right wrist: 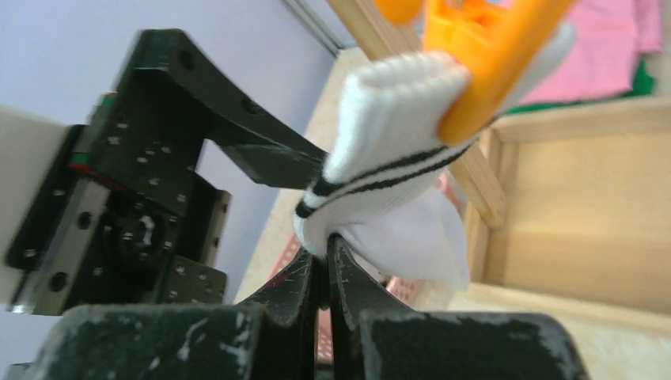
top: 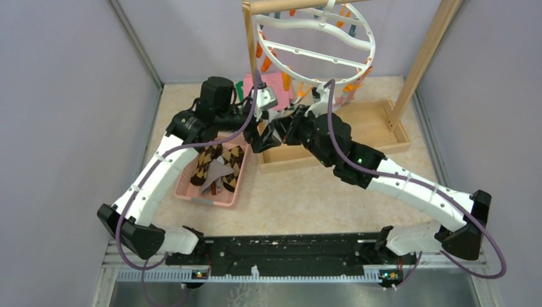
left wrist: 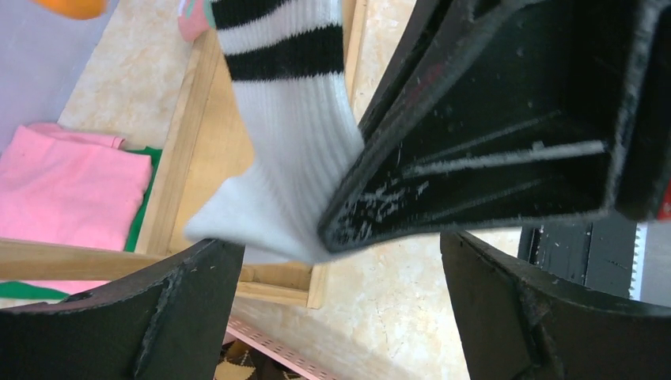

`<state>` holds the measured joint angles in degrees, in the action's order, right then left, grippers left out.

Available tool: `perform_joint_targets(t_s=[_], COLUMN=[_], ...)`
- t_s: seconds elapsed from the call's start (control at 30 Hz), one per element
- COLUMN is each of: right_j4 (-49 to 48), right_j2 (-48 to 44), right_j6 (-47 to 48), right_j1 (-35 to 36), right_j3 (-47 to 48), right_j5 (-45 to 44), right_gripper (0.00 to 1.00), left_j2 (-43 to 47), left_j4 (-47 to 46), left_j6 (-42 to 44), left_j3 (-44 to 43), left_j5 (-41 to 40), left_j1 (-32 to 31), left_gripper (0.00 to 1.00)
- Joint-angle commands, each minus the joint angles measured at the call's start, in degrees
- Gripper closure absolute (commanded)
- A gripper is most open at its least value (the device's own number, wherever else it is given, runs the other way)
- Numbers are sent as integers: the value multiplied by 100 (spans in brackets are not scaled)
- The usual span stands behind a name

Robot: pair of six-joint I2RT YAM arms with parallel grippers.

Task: Remove the socks clipped to the hanger

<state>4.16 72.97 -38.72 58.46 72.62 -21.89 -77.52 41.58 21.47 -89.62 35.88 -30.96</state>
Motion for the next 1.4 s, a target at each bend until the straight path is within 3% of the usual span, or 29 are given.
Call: perform_joint_targets(t_s=[0.0,0.13,0.4,0.57,0.73,0.87,0.97,1.1,1.17,1.27,1.37], right_j4=[905,1258,1218,1167,1020,782,579,545,652,1013,1512], right_j2=[-442,-669,-717,-677,-627,-703,-872,-995,-1000,-1136,-1531], right_j6=[-346,-469,-635,-752,-836,-911,-1083,-1110,-1055,-891,-443], right_j1=[77,79,78,77,67,-42,-236,-355,-380,-384,-393], right_j3=[126,49,25,124,161,42,-153,-276,-252,-249,-344], right_j5=[-596,-639,-154,66,292,572,805,985,1050,881,227], right_gripper=[100,100,100,100,99,96,95,85,69,46,35], left_j2=[260,587,536,511,242,165,243,385,412,364,333], left_j4=[113,155,-524,-1275,-1007,-881,-988,-1329,-1465,-1487,-1439], left_j6=[400,636,462,454,696,780,793,781,711,541,364], left_j3=[77,326,595,627,439,594,777,929,935,841,783], left_j5=[322,870,822,365,254,277,157,-51,-202,-315,-207], left_j1=[-31,-28,-49,-259,-511,-545,-543,-567,-579,-580,-586], left_gripper=[1,1,1,1,1,16,34,79,100,100,100])
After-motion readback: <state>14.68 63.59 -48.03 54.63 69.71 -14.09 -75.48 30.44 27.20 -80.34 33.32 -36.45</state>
